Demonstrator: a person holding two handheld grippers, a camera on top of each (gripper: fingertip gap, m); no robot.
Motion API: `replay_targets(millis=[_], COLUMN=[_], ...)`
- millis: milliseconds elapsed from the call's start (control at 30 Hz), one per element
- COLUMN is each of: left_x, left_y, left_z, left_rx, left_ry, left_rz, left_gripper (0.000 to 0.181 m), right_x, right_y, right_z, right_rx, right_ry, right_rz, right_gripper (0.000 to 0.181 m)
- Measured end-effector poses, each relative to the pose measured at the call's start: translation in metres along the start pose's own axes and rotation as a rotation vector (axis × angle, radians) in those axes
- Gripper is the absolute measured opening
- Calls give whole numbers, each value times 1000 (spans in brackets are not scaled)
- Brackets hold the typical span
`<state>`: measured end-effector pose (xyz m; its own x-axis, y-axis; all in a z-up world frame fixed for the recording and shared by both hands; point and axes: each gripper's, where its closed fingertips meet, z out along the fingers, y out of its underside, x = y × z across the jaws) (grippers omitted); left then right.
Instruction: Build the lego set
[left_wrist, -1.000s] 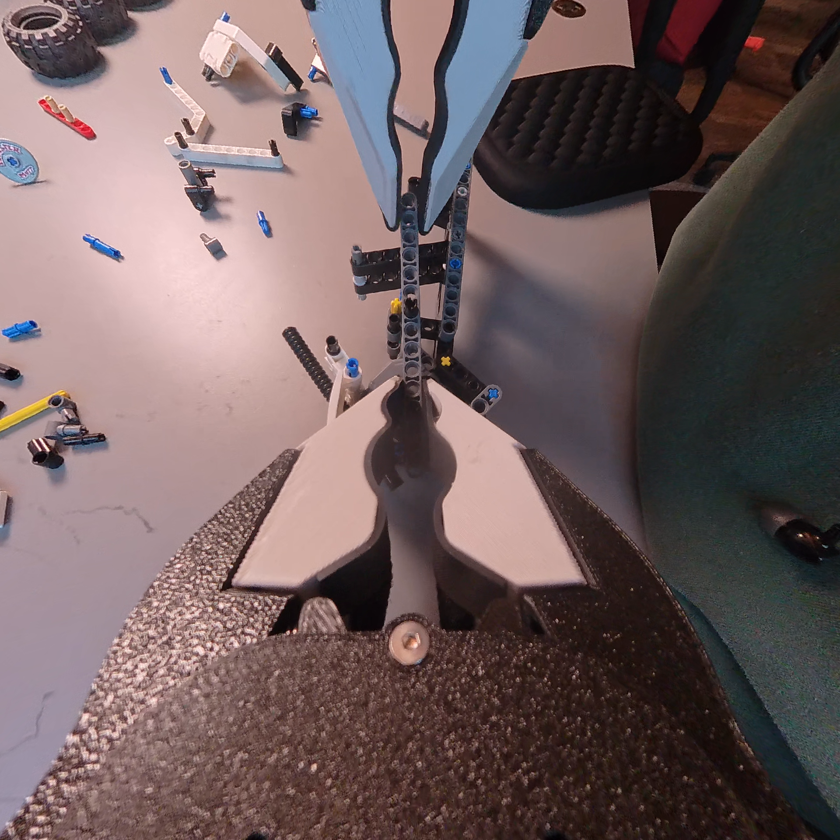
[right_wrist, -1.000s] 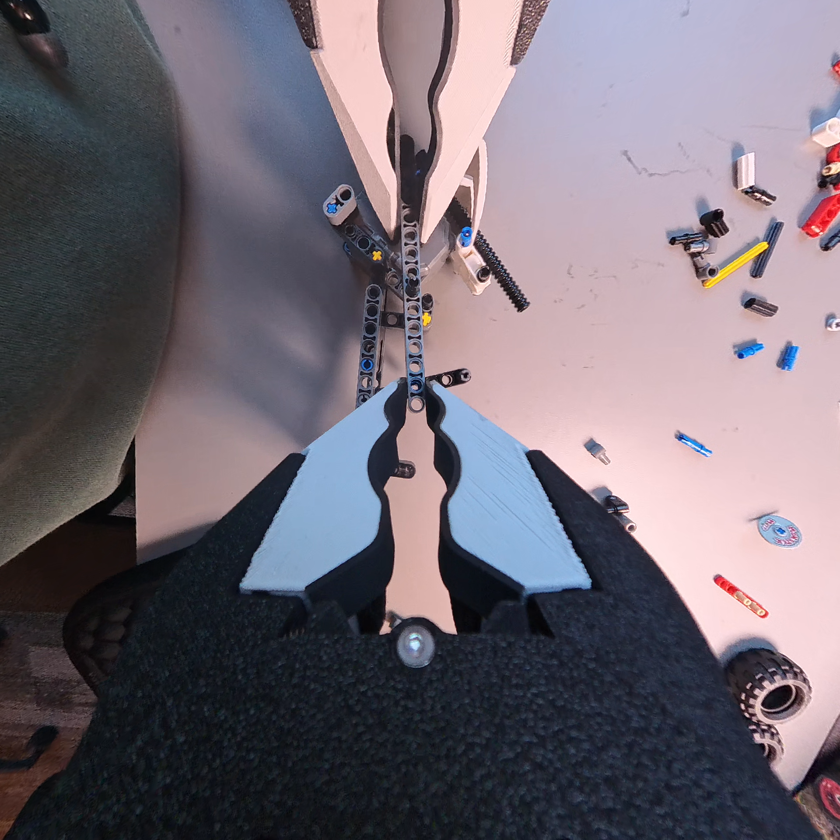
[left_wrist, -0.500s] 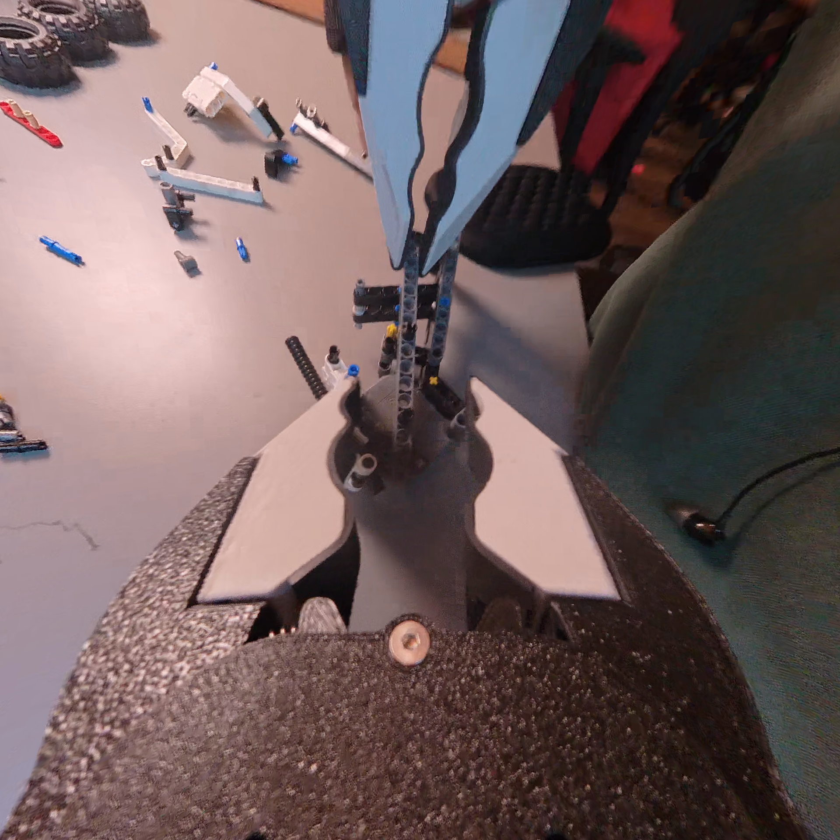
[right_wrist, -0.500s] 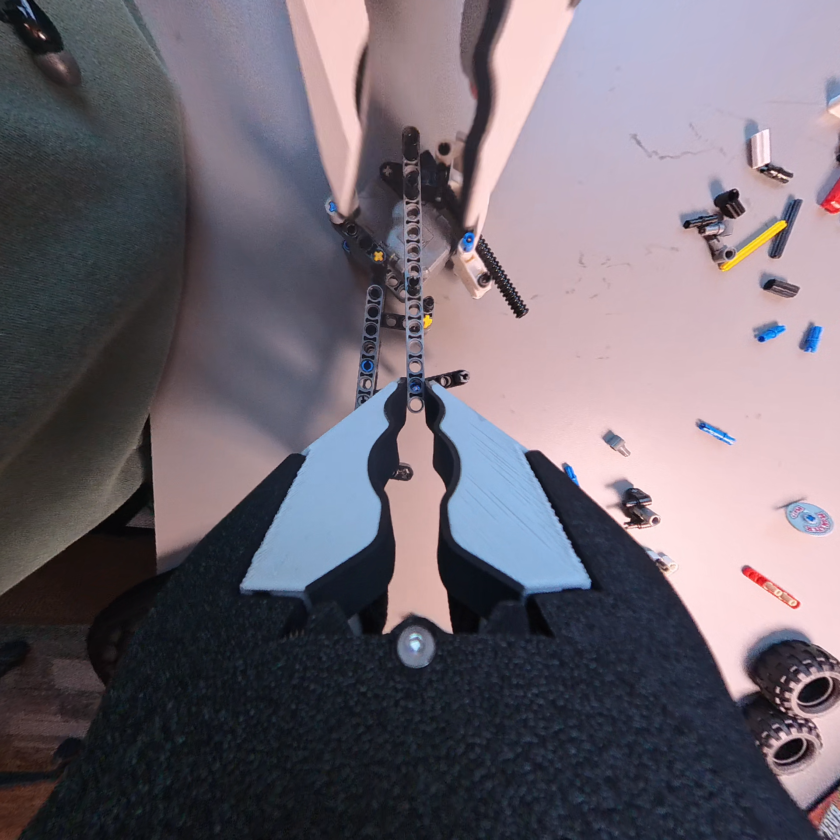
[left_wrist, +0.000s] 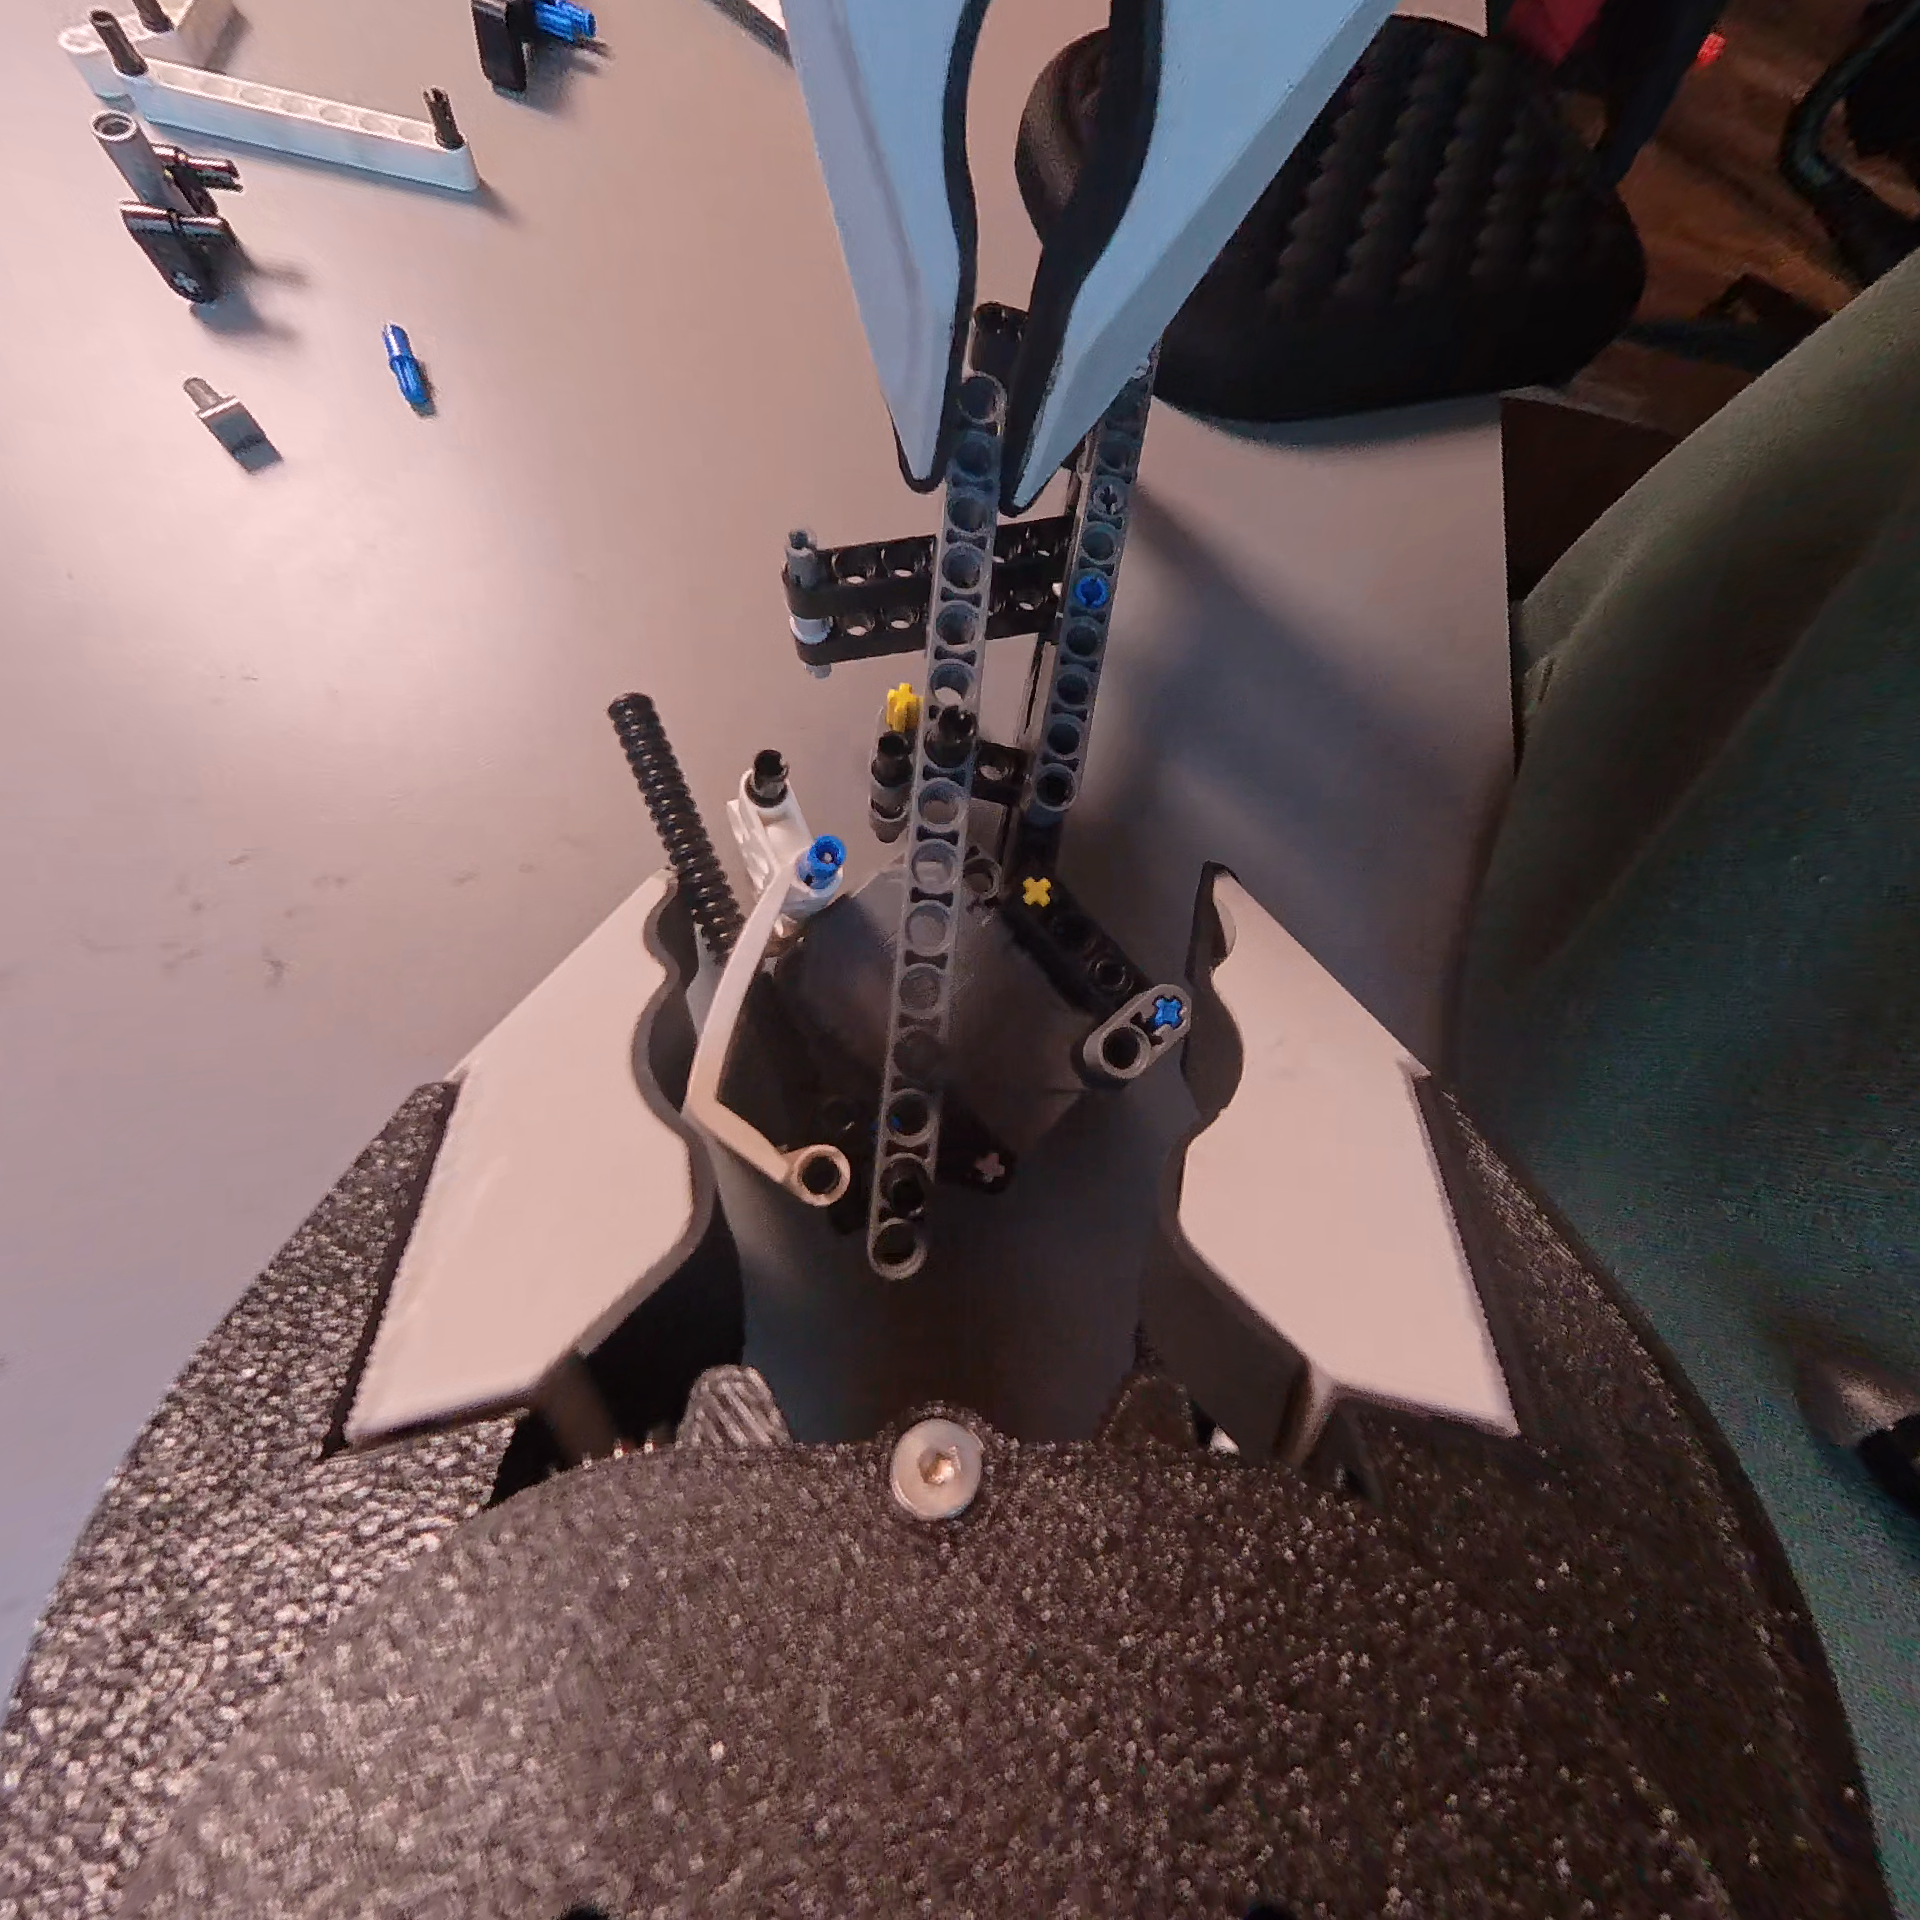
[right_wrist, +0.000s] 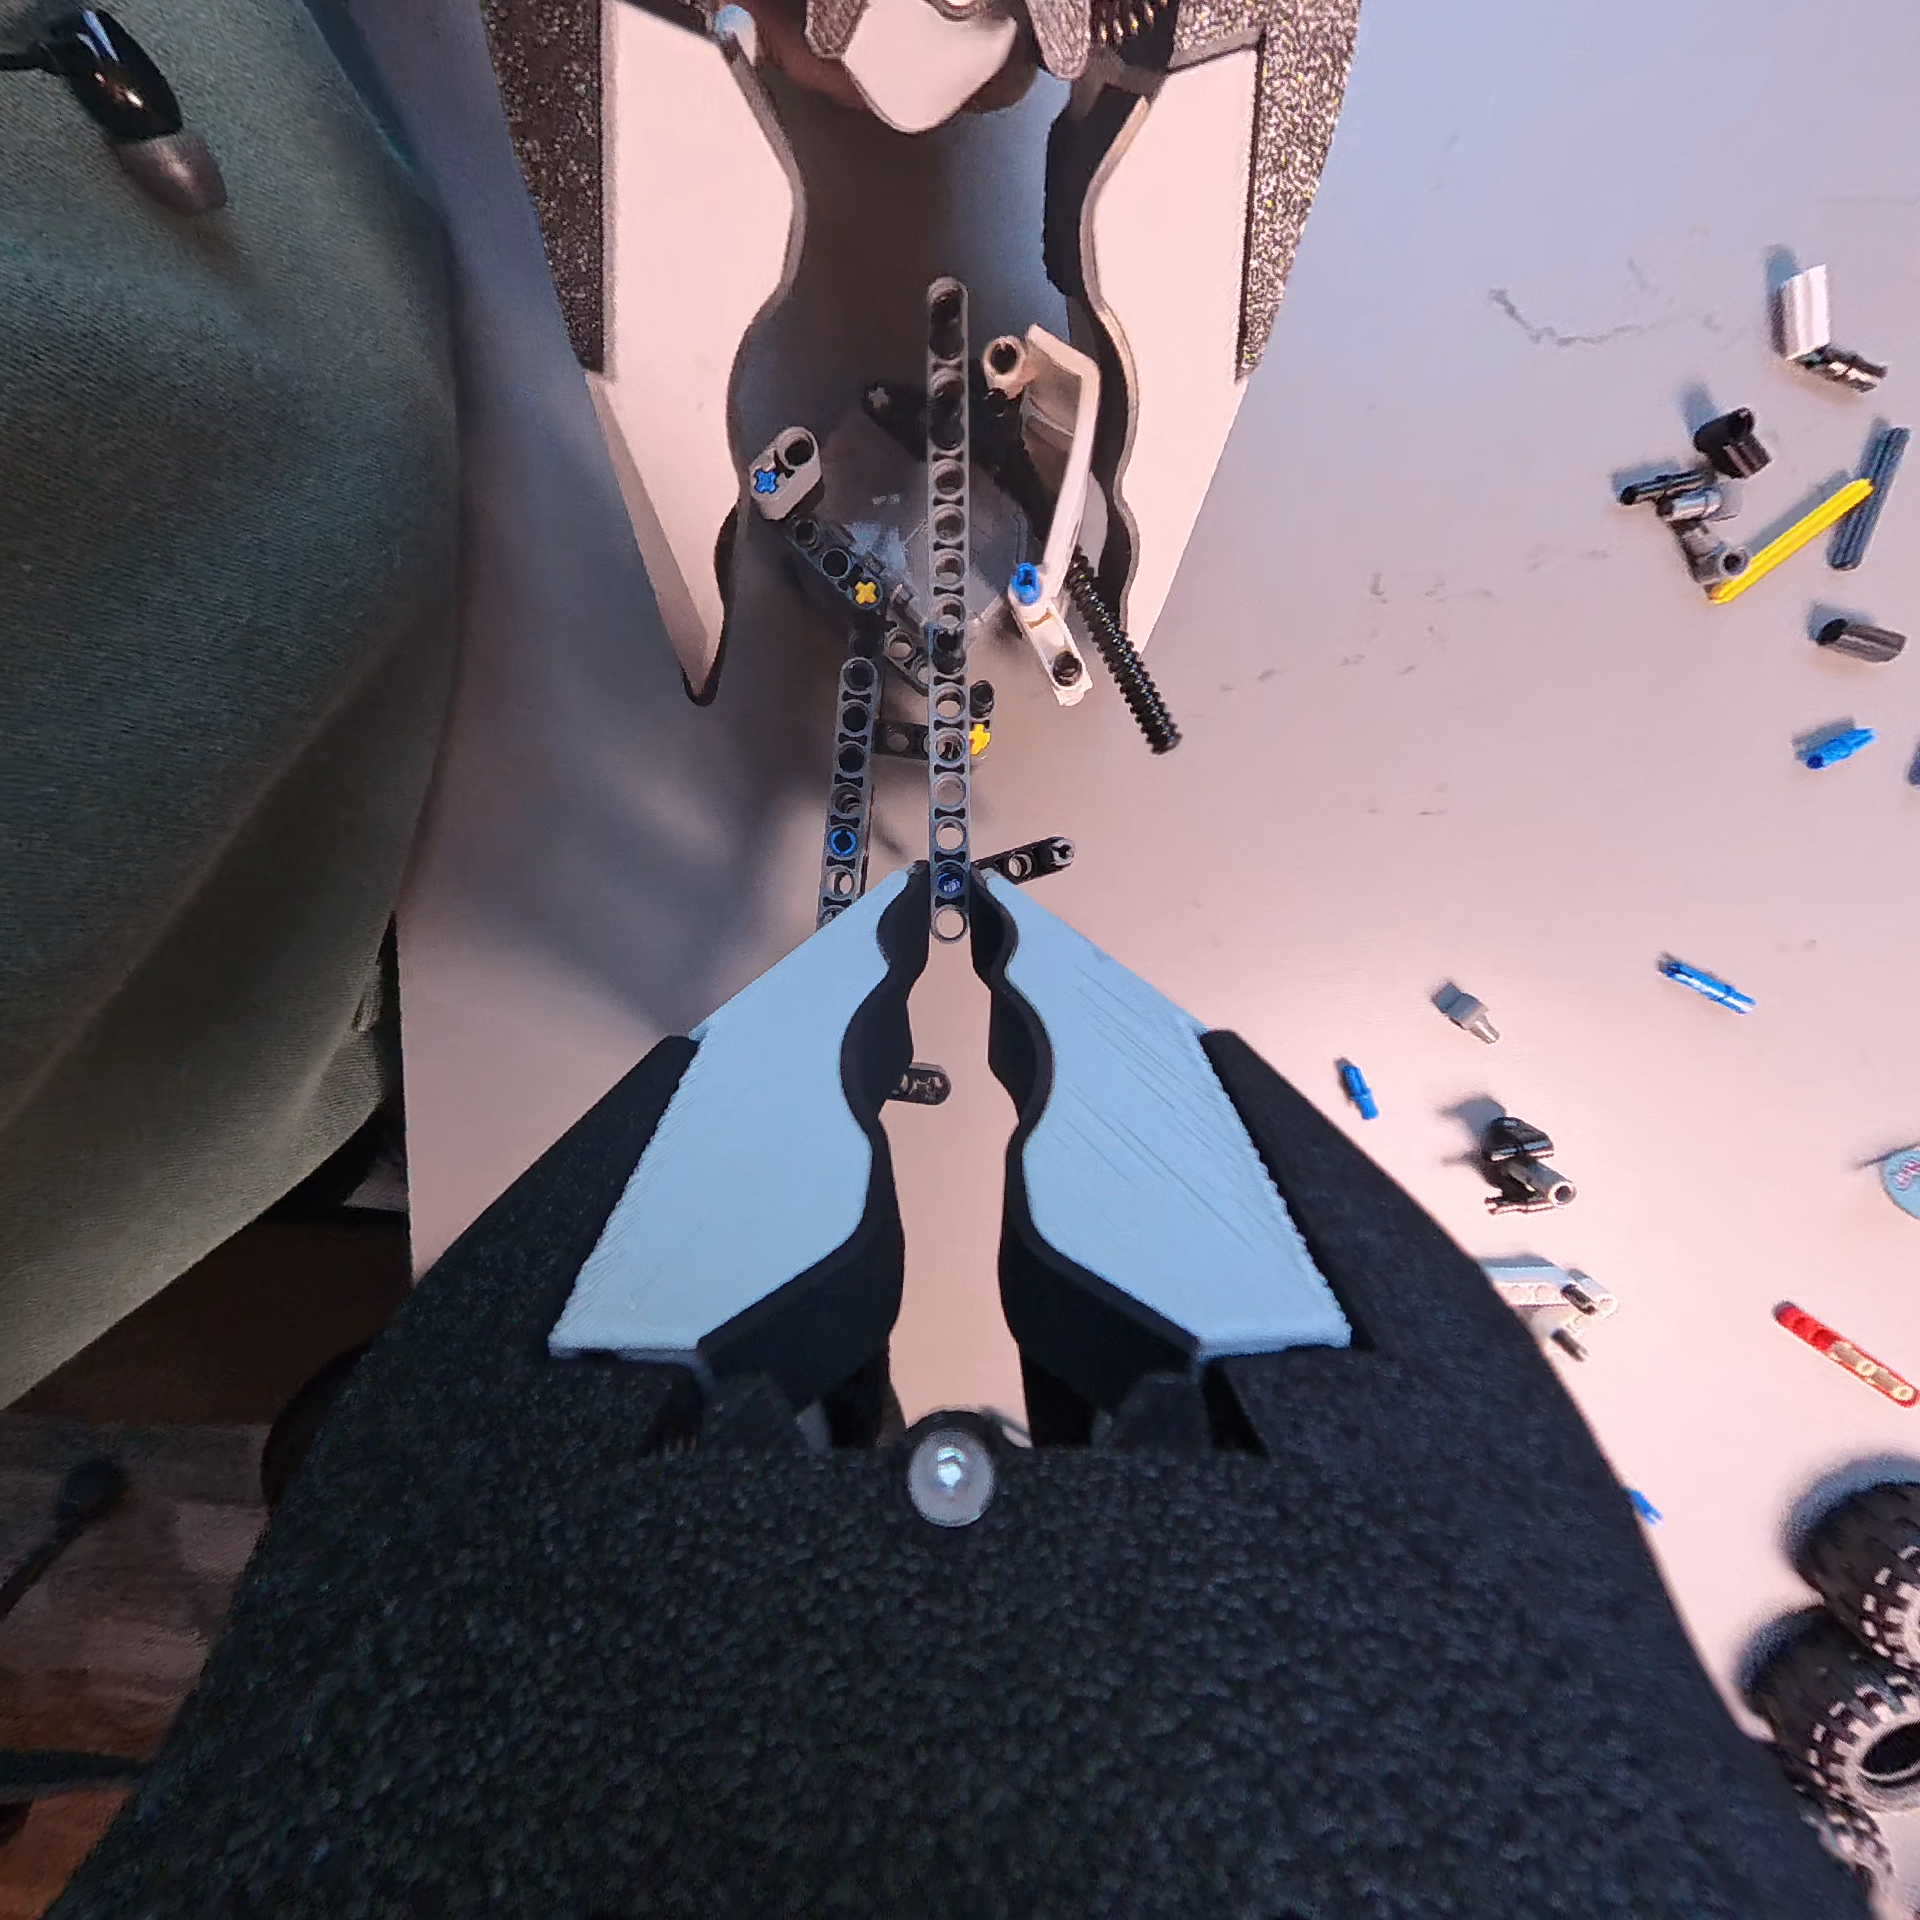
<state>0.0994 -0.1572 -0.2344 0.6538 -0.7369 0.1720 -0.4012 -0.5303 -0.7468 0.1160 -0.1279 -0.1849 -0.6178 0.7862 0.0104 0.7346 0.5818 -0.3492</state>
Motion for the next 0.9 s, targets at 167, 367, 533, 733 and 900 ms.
replay_targets(millis=[167, 367, 533, 733, 900], left_x=[0, 1, 1, 0, -1], left_y=[-1, -2, -3, -4, -4], left_z=[0, 0, 0, 0, -1], left_rx=[6, 20, 28, 39, 38], left_ry=[-11, -13, -14, -9, -24], left_rz=[13, 35, 44, 35, 53], left_gripper=[93, 91, 91, 90, 90], right_x=[1, 0, -1, 2, -4], right_y=[2, 4, 4, 8, 3], right_z=[1, 2, 3, 10, 13], right_rx=[-44, -140, -200, -251, -179], right_ry=[-25, -101, -195, -257, -274], right_rz=[-33, -173, -308, -247, -260], right_gripper=[7, 7, 7, 7, 7])
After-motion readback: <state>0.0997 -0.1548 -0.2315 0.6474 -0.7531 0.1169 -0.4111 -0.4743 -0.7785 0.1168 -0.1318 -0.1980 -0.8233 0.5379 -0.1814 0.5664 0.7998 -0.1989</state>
